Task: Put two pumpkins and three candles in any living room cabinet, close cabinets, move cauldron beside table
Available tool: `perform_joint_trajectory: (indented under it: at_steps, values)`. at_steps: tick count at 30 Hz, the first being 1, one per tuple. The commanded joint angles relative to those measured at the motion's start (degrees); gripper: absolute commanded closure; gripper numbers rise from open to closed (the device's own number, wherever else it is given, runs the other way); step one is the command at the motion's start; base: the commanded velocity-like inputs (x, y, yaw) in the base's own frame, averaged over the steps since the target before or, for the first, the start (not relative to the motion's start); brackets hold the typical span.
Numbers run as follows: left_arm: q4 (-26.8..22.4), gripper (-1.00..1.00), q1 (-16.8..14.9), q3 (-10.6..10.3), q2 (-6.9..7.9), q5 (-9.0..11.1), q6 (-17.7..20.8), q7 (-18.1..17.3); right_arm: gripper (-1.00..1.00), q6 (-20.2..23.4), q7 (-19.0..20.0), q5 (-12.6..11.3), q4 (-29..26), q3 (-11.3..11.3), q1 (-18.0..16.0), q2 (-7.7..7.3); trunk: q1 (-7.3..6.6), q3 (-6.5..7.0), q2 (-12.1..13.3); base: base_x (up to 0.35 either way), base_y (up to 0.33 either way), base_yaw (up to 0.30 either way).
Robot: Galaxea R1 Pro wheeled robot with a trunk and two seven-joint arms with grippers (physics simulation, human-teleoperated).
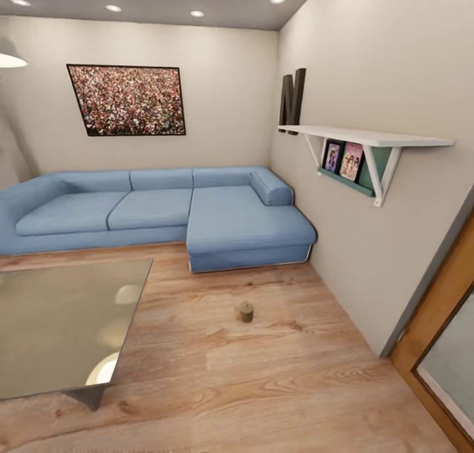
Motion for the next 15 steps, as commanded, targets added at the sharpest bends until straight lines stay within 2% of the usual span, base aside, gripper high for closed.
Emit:
perform_joint_trajectory:
  at_steps: [1,15]
  values:
    - [0.05,-1.00,-0.04,0.04,0.01,0.01,-0.17,0.06,-1.00,-0.23,-0.04,0.02,0.07,0.23,-0.01,0.02,0.00,-0.04,-0.02,0.000,0.000,0.276]
    - [-0.07,-1.00,-0.06,-0.07,-0.01,-0.20,-0.22,-0.01,-1.00,-0.24,-0.06,-0.10,0.07,0.23,-0.01,-0.03,0.00,-0.04,-0.02,0.000,0.000,0.276]
